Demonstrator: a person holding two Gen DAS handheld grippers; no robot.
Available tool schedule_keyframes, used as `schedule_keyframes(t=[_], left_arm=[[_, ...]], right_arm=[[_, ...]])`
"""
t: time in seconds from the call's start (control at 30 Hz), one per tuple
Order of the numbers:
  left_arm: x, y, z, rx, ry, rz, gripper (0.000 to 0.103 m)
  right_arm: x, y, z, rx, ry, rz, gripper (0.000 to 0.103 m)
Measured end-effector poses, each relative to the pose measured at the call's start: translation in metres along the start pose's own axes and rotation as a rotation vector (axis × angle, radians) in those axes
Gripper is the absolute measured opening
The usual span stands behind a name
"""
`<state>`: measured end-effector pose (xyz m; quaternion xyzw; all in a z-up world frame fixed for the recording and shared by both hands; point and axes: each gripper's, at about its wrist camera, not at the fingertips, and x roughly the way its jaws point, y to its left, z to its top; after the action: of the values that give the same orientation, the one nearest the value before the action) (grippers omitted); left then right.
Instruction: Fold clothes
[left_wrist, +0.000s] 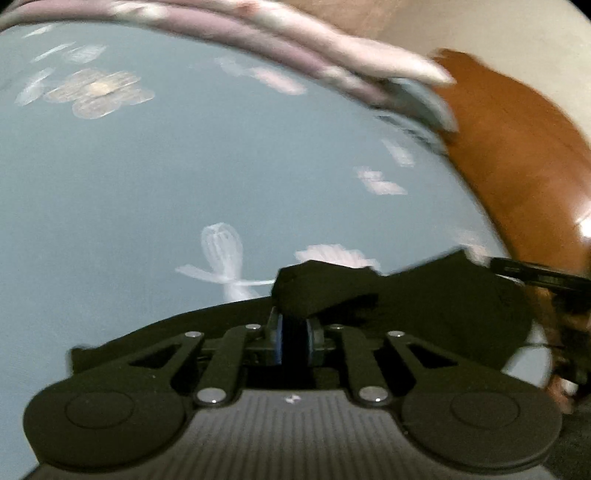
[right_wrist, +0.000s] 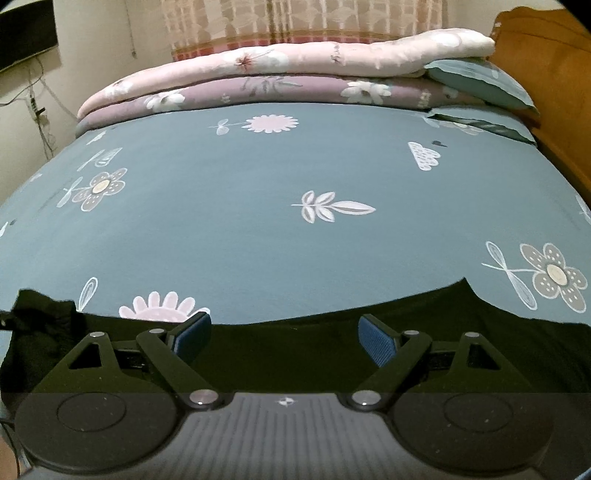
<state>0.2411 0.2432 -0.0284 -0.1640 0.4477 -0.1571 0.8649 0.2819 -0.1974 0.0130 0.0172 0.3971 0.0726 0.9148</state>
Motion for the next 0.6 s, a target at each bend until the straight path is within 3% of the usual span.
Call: schedule_keyframes(t=[0.13,0.23,0.27,0.37,0.43,0.6], left_arm=[[0.011,0.016,-0.004,-0.038,0.038,0.111,0.012],[0.004,0.008,-0.002,-0.024,0.036,0.083,0.014],[0.002,0.002,-0.001,-0.008,0.039,0.071,0.019],[-0.001,-0.032,0.001,0.095,0.074,0.012,0.036],[0.004,-0.058,0.001,0.184,0.112,-0.021,0.040],[0.027,-0.102,-0.024,0.345,0.231,0.028,0.046]], right_arm=[[0.002,0.006,-0.001,-0.024,0.015,0.004,0.090],[-0.001,0.007,-0.002,-0.040,0.013,-0.001,0.090],[-0.001,0.006,-0.002,-0.035,0.012,-0.001,0.090],[-0.001,0.002,-0.001,-0.025,0.009,0.005,0.090],[-0.001,0.002,-0.002,-0.031,0.008,0.015,0.090],[-0.002,-0.005,-0.007,-0.042,0.010,0.033,0.090]])
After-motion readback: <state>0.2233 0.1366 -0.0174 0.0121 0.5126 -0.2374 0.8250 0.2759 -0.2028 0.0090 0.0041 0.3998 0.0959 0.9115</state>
